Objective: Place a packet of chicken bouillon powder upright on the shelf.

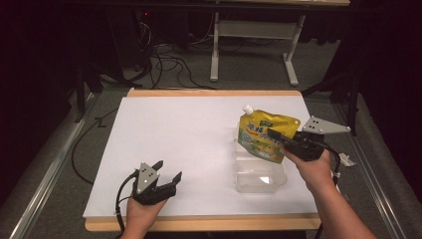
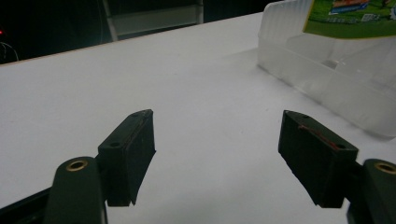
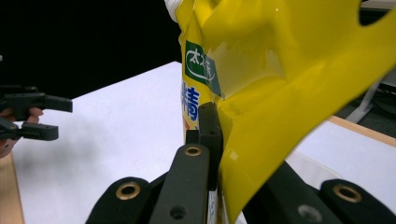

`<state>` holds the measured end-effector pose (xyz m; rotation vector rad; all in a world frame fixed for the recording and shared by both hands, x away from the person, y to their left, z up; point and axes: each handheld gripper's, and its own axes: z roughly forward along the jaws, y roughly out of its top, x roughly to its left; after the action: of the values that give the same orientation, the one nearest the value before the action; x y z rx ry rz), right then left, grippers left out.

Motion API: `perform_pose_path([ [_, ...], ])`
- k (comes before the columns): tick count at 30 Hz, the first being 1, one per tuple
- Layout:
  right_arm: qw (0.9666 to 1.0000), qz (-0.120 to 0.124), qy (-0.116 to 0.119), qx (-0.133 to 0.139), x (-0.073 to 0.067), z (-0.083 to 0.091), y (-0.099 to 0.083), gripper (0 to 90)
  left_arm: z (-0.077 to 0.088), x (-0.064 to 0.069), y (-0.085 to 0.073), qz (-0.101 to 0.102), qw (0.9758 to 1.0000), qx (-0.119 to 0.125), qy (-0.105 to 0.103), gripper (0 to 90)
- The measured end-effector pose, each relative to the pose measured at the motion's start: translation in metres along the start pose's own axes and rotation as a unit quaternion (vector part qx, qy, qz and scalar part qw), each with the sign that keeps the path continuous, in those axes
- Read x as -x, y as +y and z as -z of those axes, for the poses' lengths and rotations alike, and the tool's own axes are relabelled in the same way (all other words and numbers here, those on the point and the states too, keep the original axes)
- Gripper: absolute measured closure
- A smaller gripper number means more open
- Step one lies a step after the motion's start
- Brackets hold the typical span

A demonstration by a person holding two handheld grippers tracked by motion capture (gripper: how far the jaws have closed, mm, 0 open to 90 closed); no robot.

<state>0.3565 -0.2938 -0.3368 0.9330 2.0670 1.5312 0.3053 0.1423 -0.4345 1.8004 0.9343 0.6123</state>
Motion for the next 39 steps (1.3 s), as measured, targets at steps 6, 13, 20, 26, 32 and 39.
perform_pose_path([
  [6, 1.0, 0.005, 0.007, -0.004, 0.008, -0.011, 0.001, 90.0, 0.001, -0.001, 0.0, 0.001, 1.0, 0.002, 0.0, 27.6],
  [13, 0.9998, 0.002, 0.021, 0.004, 0.017, -0.017, -0.002, 90.0, 0.001, -0.001, 0.0, 0.001, 1.0, 0.002, -0.001, 27.6],
  [20, 0.9995, 0.004, 0.03, -0.002, 0.017, -0.022, -0.009, 90.0, 0.0, -0.001, 0.0, 0.001, 1.0, 0.002, 0.0, 27.6],
  [26, 0.9996, 0.004, 0.028, -0.011, 0.019, -0.022, -0.014, 90.0, 0.0, -0.002, 0.0, 0.001, 1.0, 0.003, 0.0, 27.6],
  [32, 0.9997, 0.001, 0.024, -0.009, 0.018, -0.023, -0.014, 90.0, 0.001, -0.002, 0.0, 0.002, 1.0, 0.002, 0.0, 27.6],
  [39, 0.9997, -0.007, 0.019, -0.011, 0.017, -0.026, -0.014, 90.0, 0.001, -0.002, 0.001, 0.001, 1.0, 0.002, -0.001, 27.6],
])
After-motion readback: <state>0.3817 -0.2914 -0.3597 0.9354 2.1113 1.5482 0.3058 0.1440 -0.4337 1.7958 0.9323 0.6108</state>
